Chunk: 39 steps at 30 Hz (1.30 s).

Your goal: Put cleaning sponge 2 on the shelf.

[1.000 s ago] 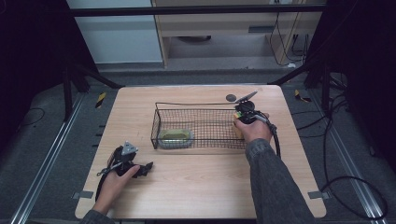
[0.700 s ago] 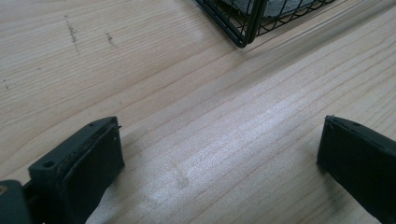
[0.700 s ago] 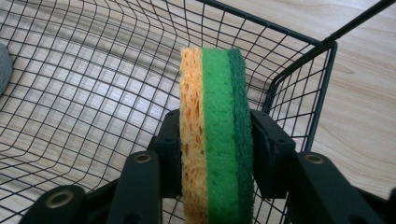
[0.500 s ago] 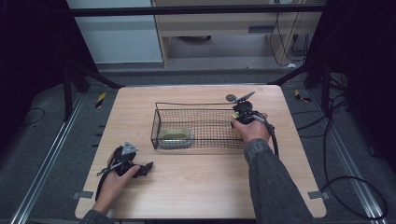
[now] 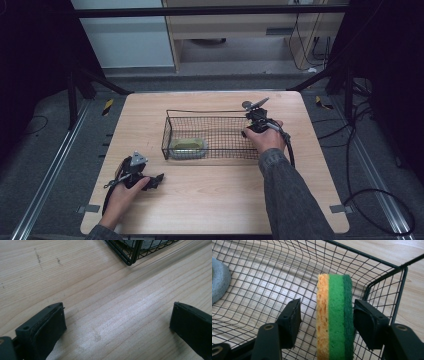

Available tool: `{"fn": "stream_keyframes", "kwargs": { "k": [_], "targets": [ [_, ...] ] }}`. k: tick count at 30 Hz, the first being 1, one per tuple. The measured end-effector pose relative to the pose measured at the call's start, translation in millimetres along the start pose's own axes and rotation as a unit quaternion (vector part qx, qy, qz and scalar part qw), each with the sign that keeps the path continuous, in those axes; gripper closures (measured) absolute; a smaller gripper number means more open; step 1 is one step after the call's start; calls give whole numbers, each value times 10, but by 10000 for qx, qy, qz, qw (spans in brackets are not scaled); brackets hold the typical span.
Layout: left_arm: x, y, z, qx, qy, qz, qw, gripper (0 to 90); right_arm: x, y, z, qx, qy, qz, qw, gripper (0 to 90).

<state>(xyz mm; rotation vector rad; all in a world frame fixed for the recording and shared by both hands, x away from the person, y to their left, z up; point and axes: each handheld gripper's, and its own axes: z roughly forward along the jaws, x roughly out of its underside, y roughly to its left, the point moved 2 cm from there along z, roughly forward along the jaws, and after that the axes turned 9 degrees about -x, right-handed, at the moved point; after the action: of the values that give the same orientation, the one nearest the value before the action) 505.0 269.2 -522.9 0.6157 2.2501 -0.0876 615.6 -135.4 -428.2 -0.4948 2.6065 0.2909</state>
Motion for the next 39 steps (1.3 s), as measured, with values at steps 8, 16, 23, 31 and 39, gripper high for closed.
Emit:
{"fn": "stream_keyframes", "kwargs": {
  "k": [8,16,23,31,39],
  "targets": [
    [0,0,1,1,-1,-1,10000,0,-22,61,24,-5,47,-25,10000,350],
    [-1,0,1,1,-1,1,10000,0,-37,148,-4,-67,-16,-62,10000,347],
    [-2,0,3,3,-3,1,10000,0,-38,177,-38,-59,-58,-107,9999,334],
    [-4,0,4,3,-2,0,10000,0,-37,249,-73,-132,-107,-147,9997,317],
    [-5,0,5,3,-2,1,10000,0,-35,252,-94,-99,-151,-200,9996,273]
  ]
}}
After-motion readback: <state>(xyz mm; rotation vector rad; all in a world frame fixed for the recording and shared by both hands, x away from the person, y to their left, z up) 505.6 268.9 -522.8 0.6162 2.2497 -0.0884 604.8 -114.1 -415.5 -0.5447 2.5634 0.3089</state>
